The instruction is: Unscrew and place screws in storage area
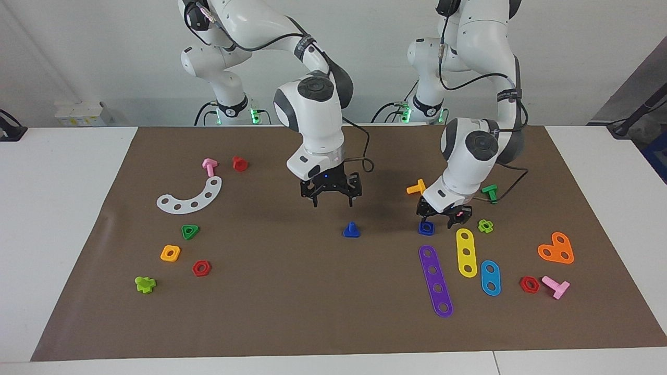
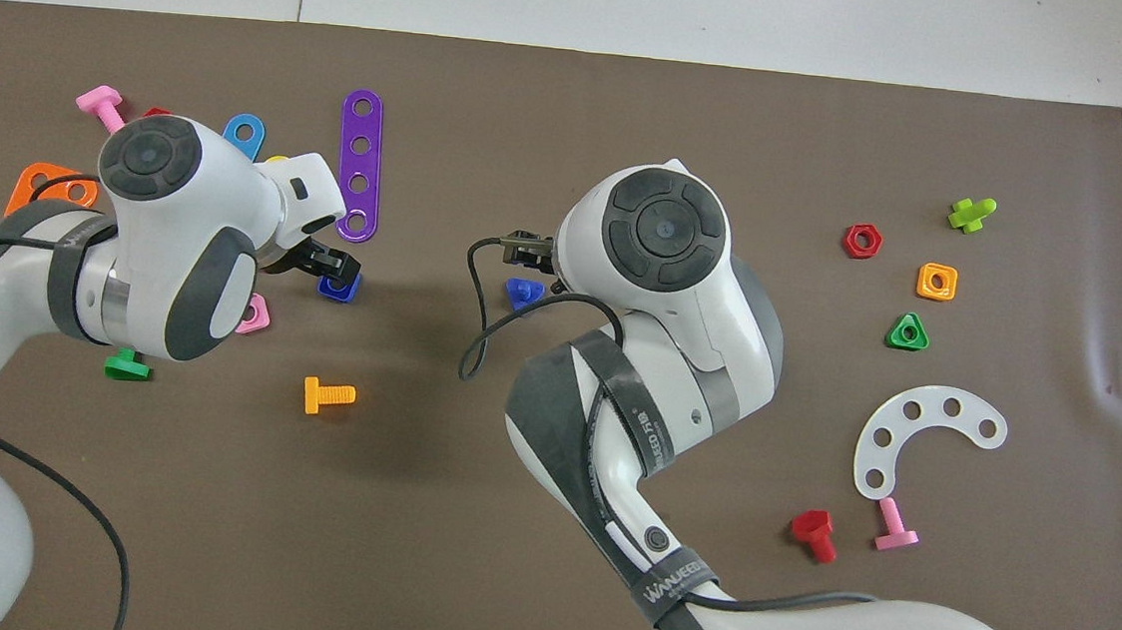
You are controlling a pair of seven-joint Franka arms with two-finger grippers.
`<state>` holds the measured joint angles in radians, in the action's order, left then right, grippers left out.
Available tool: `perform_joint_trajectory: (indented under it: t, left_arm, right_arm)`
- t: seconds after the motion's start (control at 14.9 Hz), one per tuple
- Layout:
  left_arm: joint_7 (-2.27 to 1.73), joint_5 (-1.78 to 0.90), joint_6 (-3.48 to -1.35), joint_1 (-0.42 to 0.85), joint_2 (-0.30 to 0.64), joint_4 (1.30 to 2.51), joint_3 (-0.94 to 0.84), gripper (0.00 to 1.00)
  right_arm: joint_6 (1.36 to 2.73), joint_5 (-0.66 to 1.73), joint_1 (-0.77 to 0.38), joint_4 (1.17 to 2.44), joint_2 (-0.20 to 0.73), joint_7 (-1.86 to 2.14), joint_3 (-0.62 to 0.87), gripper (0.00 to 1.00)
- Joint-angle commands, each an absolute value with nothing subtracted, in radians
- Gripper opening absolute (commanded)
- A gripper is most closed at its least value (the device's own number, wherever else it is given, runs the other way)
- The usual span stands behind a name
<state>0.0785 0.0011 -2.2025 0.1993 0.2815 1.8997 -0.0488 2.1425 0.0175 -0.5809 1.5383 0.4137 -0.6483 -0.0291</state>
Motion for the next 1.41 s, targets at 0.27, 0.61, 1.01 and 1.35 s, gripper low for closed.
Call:
perform_joint_trajectory:
  t: [0.27, 0.61, 1.01, 1.35]
  left_arm:
    - [0.103, -0.034, -1.876, 0.117, 0.183, 1.7, -0.051, 1.0]
    - [0.21, -0.034, -1.743, 0.003, 0.049, 1.715, -0.046, 1.0]
    - [0.065, -0.034, -1.677, -0.028, -0.032, 1.701, -0.035, 1.0]
    - [0.002, -0.02, -1.611, -0.014, -0.08, 1.701, -0.04, 1.0]
  right_arm:
    - [2.357, -0.03, -0.647, 1.509, 0.563, -0.644, -0.029, 1.0]
    - [2.387, -0.052, -0.658, 1.549, 0.592, -0.641, -0.029, 0.81]
    - [2.442, -0.072, -0.655, 1.62, 0.583, -0.627, -0.029, 0.59]
    - [2.441, -0.072, -0.655, 1.624, 0.583, -0.627, -0.029, 0.42]
